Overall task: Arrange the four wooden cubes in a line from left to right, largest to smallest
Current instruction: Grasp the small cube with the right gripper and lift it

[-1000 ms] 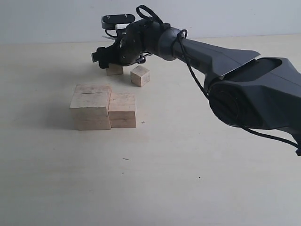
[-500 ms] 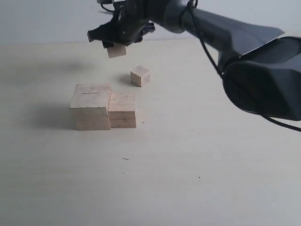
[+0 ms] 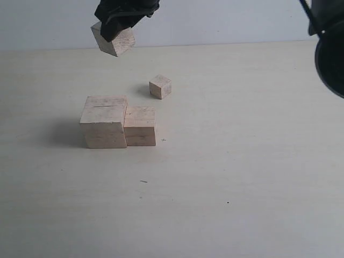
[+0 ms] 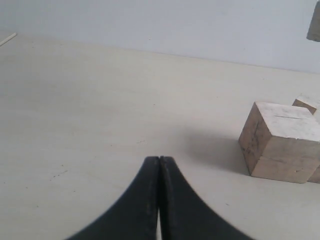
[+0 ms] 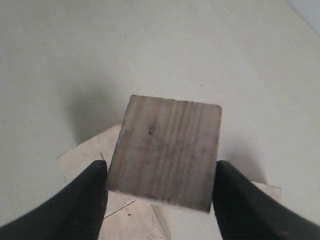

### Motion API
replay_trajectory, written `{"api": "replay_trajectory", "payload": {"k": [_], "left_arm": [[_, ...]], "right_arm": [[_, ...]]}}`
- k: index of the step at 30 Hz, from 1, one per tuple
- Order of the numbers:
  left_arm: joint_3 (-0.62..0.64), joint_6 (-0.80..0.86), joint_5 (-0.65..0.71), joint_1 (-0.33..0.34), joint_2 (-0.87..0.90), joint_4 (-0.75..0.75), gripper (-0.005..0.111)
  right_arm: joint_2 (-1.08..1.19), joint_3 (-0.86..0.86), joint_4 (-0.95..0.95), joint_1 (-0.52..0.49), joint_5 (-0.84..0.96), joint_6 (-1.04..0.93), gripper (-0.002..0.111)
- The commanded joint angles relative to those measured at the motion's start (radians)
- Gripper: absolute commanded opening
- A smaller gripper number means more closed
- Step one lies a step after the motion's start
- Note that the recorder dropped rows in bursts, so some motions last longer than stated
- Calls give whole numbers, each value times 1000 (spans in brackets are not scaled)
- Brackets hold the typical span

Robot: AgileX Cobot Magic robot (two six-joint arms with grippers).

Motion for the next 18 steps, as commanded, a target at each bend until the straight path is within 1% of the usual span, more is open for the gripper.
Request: {"api": "replay_trajectory", "payload": {"k": [1,4,9,15,18], "left_arm": [[3,1,-11,-6,-6,-9,0],[3,1,-11,-6,-6,-9,0],[3,1,-11,-6,-6,-9,0],[3,1,-11,-6,-6,-9,0],[3,1,-11,-6,-6,-9,0]], "right_arm": [[-106,129,112,-81,4,-189,0],[-207,274,138,-183,4,-313,0],[-295,456,217,-283,4,-507,0],[-311,656,195,-325,4,-906,0],[-292,756,187,-325,4,-1020,0]]}}
